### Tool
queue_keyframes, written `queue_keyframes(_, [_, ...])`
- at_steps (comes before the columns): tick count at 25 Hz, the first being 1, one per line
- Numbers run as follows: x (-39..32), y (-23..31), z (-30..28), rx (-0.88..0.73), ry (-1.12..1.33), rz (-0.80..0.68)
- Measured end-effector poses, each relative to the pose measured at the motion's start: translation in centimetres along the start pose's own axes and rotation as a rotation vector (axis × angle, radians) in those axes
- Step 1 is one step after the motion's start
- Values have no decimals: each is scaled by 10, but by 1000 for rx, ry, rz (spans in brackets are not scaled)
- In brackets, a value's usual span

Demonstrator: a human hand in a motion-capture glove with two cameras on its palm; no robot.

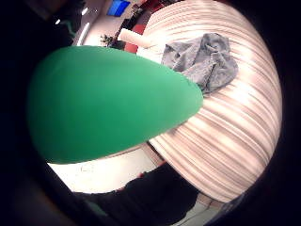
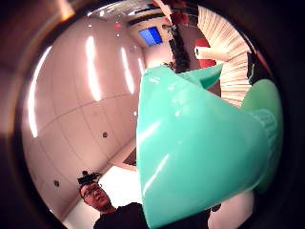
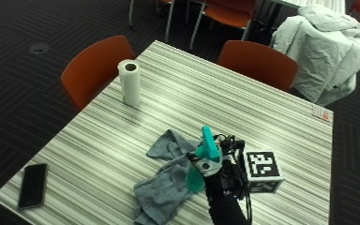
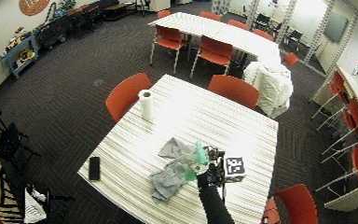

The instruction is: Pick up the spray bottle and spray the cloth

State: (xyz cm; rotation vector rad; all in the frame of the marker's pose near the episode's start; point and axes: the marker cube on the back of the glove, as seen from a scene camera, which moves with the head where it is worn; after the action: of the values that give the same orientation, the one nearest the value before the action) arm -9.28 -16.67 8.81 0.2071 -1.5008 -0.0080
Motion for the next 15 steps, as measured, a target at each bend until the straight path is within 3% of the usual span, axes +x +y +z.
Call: queue_keyframes(15, [-41,-27,77,-80,-26,-28])
